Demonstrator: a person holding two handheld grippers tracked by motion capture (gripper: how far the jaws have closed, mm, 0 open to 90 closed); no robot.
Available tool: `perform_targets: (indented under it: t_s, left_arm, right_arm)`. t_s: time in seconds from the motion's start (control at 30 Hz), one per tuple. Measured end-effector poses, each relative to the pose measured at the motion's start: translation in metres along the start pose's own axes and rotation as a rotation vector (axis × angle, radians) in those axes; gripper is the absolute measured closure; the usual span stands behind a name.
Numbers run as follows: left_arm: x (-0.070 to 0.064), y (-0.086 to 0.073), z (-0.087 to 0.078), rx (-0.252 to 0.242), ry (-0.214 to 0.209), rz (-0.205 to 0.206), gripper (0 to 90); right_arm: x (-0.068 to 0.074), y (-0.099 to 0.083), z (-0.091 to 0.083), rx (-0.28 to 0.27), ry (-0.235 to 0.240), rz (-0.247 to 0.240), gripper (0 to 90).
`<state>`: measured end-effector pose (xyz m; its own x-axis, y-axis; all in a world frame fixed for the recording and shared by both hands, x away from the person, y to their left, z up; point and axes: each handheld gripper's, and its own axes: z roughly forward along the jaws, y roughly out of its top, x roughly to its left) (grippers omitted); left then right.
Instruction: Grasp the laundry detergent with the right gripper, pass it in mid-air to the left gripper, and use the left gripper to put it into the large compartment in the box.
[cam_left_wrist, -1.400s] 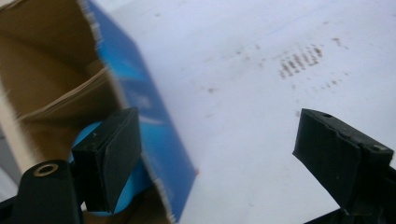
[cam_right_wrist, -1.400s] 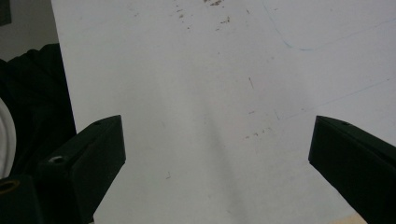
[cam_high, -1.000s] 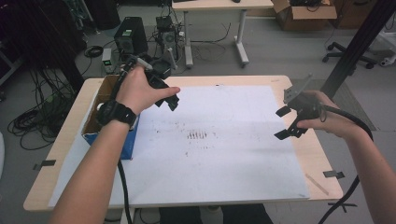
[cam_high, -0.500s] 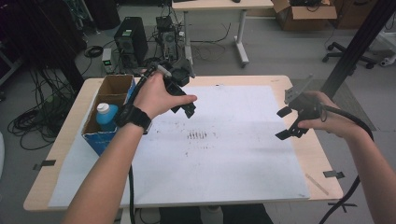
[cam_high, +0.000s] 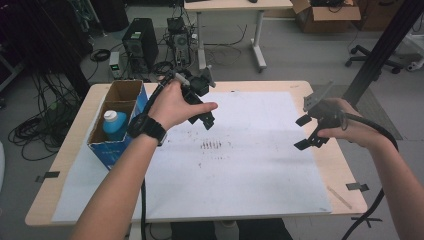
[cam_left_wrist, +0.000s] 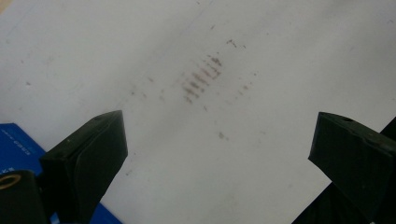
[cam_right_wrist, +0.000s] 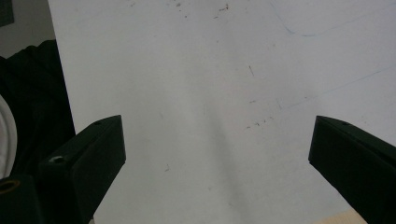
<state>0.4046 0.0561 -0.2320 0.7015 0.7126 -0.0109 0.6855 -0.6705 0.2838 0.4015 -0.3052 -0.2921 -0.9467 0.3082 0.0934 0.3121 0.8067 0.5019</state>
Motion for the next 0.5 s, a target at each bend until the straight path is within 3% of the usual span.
perform_targets:
  t_s: [0.5]
  left_arm:
    - [-0.0001,-0.0030,-0.0017,0.006,0.002,0.003,4.5]
  right_arm:
    - [0.0016,0.0014,0.0019,0.006,0.002,-0.005,4.0]
